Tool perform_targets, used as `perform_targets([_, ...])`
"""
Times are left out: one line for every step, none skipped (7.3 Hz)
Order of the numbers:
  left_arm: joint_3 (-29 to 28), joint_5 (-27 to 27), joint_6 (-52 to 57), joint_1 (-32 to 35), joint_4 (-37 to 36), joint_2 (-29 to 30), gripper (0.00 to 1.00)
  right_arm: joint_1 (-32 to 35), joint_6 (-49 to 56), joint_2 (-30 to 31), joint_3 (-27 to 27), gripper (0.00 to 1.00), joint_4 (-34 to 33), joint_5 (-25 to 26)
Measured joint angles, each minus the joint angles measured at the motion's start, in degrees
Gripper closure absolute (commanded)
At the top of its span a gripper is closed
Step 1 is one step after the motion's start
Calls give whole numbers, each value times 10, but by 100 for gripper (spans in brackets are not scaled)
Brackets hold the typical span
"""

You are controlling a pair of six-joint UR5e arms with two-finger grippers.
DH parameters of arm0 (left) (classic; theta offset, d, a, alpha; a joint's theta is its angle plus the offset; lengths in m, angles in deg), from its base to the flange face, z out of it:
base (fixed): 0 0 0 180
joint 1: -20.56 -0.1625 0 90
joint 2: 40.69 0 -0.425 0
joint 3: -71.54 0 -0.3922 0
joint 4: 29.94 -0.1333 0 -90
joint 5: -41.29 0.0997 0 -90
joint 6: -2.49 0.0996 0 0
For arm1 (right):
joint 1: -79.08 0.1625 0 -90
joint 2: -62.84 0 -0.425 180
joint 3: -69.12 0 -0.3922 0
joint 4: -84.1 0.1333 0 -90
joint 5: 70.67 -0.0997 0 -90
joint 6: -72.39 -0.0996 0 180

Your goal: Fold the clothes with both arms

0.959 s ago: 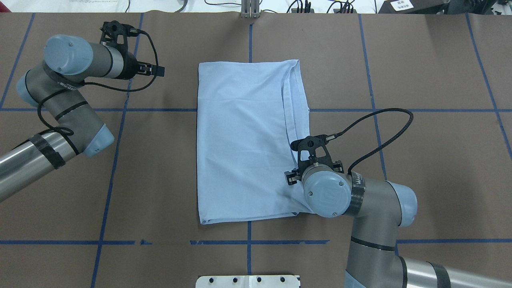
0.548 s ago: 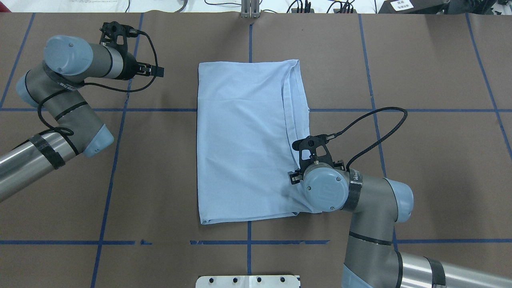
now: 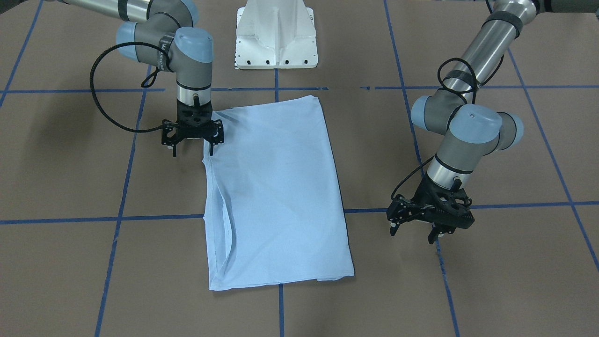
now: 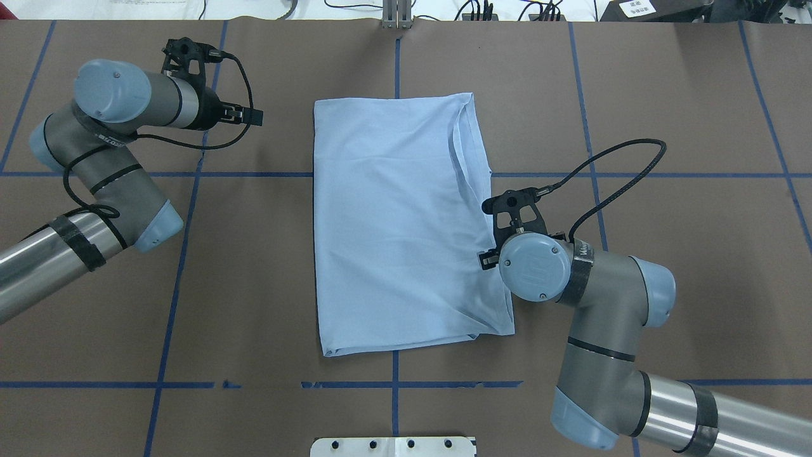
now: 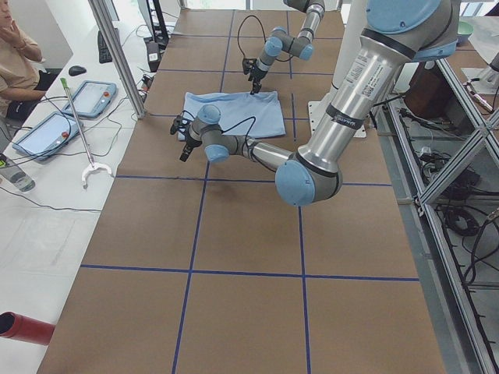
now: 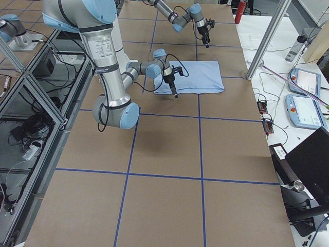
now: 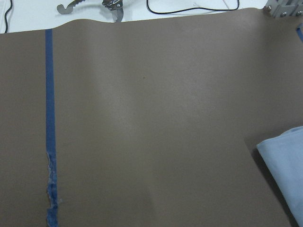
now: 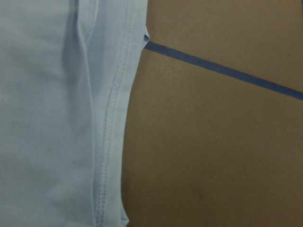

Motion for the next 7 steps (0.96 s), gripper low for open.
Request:
perform_targets([1, 0, 0, -1, 0, 0, 0, 4, 0, 7, 3, 0, -4, 0])
perform_targets([6, 0, -3, -1, 0, 0, 0, 8, -2, 12, 7, 0, -4, -2])
perform_targets([15, 0, -15, -2, 0, 0, 0, 18, -11, 13, 17, 0, -2, -13])
perform_targets([29, 0, -38, -3, -2, 0, 0, 32, -29, 13, 33, 0, 14, -37])
perform_targets([59, -1, -73, -13, -5, -8, 0, 42, -58, 16, 45, 0, 59, -61])
perform_targets([106, -1, -116, -34, -9, -28, 0, 47, -98, 24, 51, 0, 126, -75])
perform_targets([159, 1, -167, -63, -12, -54, 0, 48, -143, 39, 53, 0, 197, -82])
